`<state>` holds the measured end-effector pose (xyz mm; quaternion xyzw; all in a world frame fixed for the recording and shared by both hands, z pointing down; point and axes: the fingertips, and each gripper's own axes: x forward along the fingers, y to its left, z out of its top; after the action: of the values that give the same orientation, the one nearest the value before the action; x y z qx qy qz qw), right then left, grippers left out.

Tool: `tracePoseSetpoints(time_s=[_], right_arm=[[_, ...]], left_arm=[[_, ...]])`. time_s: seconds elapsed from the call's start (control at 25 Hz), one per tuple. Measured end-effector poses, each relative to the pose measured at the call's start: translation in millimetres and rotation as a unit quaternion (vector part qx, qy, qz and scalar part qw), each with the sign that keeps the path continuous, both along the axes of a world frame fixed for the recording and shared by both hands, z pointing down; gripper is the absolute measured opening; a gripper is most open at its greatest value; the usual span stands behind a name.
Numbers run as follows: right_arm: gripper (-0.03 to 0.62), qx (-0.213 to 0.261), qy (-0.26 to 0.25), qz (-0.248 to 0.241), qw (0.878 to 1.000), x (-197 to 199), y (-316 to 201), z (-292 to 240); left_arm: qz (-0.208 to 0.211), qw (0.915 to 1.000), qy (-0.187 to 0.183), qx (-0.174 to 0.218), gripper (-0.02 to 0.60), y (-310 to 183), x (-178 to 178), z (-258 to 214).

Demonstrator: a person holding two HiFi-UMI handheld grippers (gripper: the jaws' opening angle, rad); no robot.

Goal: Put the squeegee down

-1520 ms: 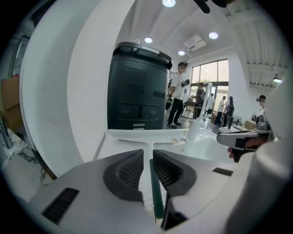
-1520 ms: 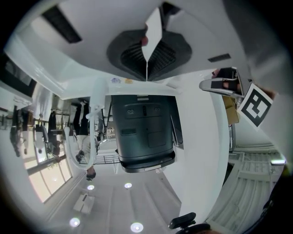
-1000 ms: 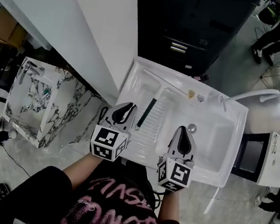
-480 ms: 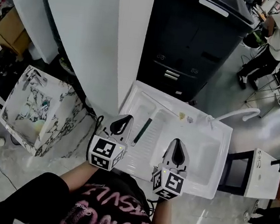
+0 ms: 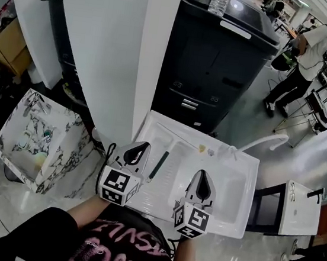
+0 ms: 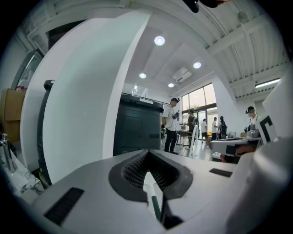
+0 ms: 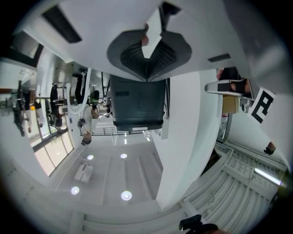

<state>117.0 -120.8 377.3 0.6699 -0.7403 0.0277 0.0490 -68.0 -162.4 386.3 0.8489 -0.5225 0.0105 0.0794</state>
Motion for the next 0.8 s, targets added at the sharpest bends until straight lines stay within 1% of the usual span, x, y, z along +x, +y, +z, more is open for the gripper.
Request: tracePoseSetpoints(time_s=[0.12,0.24,0.36,0.56,0.8], right_arm=[[0.021,0.008,0.006,0.0,1.0,-1,-1,-7],[0.021,0.013,0.004,0.003,1.0,-1,-2,-11],[0.021,0.017,0.003,0.004,1.0,-4,-2,-11],[0.021,0.018,0.002,0.006,1.0,-7,-2,-11],[0.02,0.019,0.004,0.014,1.0,-5,-1,-9]], left_arm=[[0.003,1.0,0.003,0.002,0.012,-3,0,-4],[0.008,0.9999,0.005,0.013,0.012,-3,-1,-11],[0.015,0.9996,-0.001,0.023,0.012,-3,1,-14],[0.019,0.9997,0.008,0.016,0.012,-5,0,-13],[0.023,0.9996,0.004,0.018,0.012,-6,2,-13]])
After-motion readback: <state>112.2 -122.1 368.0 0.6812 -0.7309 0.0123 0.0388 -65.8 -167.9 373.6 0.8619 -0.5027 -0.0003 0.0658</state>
